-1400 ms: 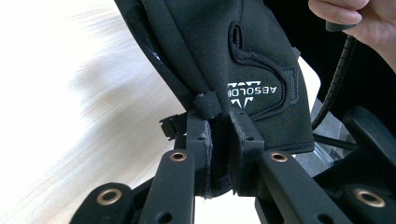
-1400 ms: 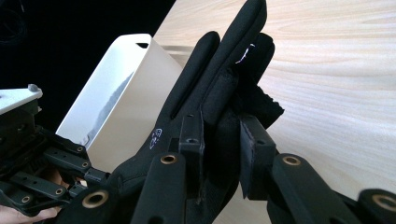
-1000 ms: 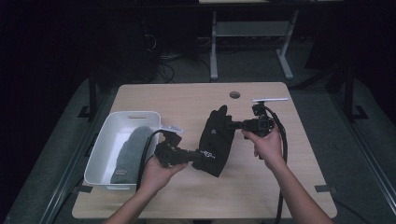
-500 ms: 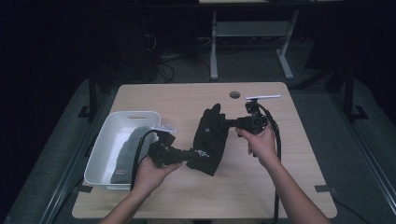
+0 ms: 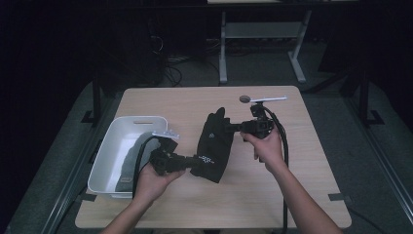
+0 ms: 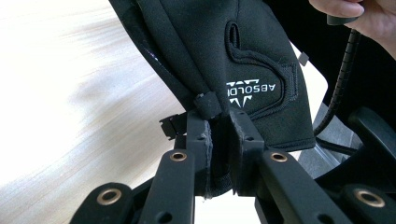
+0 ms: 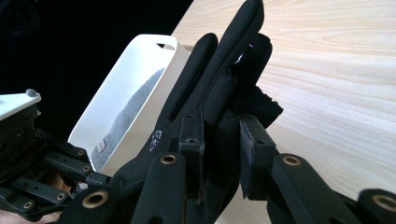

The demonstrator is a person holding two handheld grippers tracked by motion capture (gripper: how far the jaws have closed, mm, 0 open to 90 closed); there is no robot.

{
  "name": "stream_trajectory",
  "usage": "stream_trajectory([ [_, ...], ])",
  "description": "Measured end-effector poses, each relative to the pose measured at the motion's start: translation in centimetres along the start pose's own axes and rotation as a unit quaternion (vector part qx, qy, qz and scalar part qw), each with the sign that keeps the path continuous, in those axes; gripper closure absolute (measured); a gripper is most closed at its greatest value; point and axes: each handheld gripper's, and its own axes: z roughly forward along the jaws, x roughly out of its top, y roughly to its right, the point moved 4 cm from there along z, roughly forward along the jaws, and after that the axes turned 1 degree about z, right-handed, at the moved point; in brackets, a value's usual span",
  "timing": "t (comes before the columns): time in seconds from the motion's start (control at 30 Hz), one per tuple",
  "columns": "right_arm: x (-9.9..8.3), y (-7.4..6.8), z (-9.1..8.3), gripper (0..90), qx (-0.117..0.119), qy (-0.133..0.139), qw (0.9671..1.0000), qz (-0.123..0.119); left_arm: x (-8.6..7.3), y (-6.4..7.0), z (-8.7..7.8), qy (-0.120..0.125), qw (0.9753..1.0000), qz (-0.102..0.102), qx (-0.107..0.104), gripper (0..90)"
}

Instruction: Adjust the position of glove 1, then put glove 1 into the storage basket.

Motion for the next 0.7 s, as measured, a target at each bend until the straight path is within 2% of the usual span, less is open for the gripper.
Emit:
stream_trajectory([
  [0.03, 0.0, -0.1, 0.1, 73.5, 0.000, 0.000, 1.0000, 0.000, -0.1, -0.1, -0.2, -0.005, 1.0000, 0.003, 0.000, 80.4],
  [0.4, 0.6, -1.5, 1.2, 73.5, 0.005, -0.006, 0.9999, -0.010, -0.3, -0.5, -1.9, 0.005, 0.9999, 0.001, 0.009, 80.4],
  [0.7, 1.1, -2.3, 1.9, 73.5, 0.001, -0.015, 0.9996, -0.024, -0.6, -0.7, -2.6, 0.011, 0.9998, -0.002, 0.014, 80.4],
])
